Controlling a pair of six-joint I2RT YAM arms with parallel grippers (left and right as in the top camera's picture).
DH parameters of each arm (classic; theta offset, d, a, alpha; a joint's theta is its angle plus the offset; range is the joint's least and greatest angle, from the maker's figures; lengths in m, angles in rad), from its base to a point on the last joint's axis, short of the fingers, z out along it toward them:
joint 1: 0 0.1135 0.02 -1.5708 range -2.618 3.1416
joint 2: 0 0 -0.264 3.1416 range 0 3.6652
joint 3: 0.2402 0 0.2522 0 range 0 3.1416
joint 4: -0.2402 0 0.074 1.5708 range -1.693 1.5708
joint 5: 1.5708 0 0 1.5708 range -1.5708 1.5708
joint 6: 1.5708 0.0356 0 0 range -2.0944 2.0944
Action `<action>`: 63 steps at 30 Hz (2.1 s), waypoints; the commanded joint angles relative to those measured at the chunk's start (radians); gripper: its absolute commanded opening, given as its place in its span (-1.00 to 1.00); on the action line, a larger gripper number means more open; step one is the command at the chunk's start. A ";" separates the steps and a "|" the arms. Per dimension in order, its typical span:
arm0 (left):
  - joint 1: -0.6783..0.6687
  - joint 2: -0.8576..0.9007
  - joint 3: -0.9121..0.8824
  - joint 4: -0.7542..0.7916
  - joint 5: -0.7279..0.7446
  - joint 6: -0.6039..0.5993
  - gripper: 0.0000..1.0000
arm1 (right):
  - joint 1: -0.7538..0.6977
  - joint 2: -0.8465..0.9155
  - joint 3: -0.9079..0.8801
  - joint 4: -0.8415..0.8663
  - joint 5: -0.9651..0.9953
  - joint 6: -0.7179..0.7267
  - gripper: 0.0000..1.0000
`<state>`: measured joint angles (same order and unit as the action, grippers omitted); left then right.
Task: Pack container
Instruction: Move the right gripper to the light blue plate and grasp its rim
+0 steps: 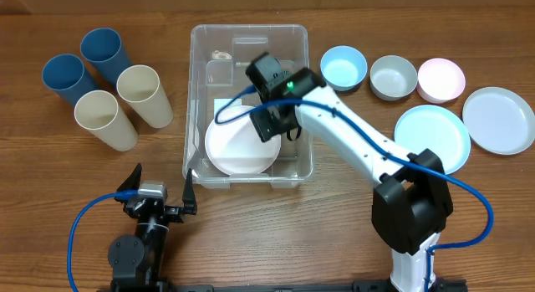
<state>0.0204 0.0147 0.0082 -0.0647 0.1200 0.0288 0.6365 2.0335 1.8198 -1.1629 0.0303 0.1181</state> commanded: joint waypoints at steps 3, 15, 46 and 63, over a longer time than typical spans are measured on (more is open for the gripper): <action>0.007 -0.010 -0.003 -0.002 0.004 -0.006 1.00 | -0.093 -0.090 0.344 -0.203 -0.021 0.147 0.54; 0.007 -0.010 -0.003 -0.002 0.004 -0.006 1.00 | -0.829 -0.101 0.275 -0.416 -0.026 0.472 0.70; 0.007 -0.010 -0.003 -0.002 0.004 -0.006 1.00 | -1.133 -0.102 -0.681 0.173 -0.079 0.499 -0.92; 0.007 -0.010 -0.003 -0.002 0.004 -0.006 1.00 | -0.908 -0.169 -0.667 0.163 -0.133 0.346 -0.92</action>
<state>0.0204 0.0151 0.0082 -0.0643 0.1200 0.0288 -0.3031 1.8801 1.1584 -1.0069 -0.1265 0.4828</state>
